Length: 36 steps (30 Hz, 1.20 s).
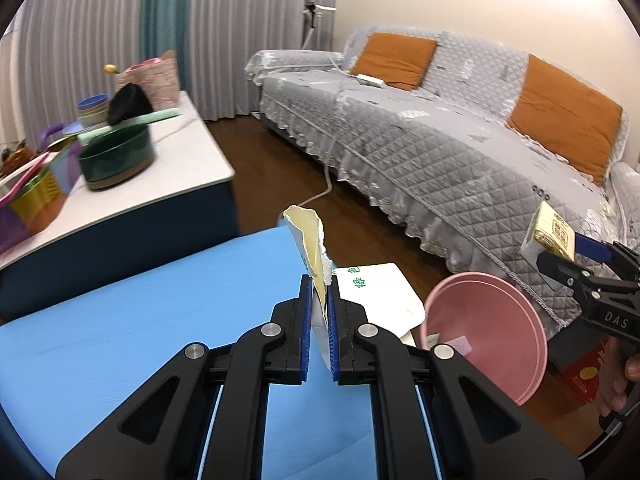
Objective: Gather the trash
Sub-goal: 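Carry the wrapper and tissue packet over the pink basin and open both tools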
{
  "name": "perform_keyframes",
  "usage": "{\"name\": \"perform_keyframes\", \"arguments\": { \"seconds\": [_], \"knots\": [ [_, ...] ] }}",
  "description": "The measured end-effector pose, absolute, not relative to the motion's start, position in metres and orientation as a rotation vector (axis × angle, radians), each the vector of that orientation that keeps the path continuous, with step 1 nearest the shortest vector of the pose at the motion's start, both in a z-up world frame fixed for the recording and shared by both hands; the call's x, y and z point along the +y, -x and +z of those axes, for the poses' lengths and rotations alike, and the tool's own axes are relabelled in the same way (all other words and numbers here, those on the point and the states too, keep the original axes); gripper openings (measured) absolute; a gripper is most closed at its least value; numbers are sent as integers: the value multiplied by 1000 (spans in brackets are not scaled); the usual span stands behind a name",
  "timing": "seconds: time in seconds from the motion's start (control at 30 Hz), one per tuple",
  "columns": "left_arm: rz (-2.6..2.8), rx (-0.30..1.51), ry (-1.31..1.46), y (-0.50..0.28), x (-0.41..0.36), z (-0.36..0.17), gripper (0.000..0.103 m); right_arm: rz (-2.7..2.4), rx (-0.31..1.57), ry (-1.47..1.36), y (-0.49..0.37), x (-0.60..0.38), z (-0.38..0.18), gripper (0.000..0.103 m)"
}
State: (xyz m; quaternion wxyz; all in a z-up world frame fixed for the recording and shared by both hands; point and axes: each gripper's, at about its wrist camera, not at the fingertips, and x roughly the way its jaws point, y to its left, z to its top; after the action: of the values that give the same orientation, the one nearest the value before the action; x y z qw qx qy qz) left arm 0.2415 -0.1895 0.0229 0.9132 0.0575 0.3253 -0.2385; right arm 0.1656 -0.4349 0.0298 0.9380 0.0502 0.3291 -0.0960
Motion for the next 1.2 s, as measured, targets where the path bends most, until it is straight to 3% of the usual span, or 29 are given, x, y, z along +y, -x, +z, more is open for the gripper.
{"name": "perform_keyframes", "arguments": {
  "seconds": [0.97,1.03,1.17,1.2],
  "knots": [
    [-724,723,-219,-209,-328,-22,7,-335,749,-173,-126,-539,-16,77],
    [-757,745,-219,-208,-333,-24,11,-315,755,-180,-127,-539,-17,78],
    [-788,754,-233,-201,-335,-25,34,-294,779,-158,-132,-533,-20,79],
    [-789,756,-235,-201,-334,-26,35,-298,780,-152,-132,-532,-20,80]
  ]
}}
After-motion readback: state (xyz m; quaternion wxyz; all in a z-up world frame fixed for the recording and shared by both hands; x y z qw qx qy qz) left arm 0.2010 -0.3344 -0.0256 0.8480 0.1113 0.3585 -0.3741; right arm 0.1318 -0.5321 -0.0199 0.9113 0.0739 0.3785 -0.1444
